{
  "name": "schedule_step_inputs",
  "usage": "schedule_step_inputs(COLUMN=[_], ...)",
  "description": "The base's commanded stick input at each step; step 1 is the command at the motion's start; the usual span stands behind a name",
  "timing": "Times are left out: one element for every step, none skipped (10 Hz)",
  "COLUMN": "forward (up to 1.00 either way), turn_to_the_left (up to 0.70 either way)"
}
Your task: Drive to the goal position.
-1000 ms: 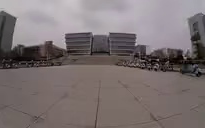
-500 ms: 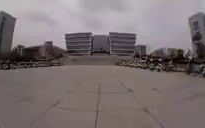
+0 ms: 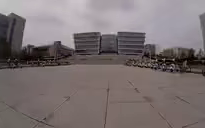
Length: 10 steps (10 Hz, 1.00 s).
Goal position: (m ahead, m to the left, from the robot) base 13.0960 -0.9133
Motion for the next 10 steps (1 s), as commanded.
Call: schedule_step_inputs(forward=[1.00,1.00,1.00,1.00,1.00,1.00,1.00,1.00,1.00,1.00], turn_to_the_left=[0.00,0.00,0.00,0.00,0.00,0.00,0.00,0.00,0.00,0.00])
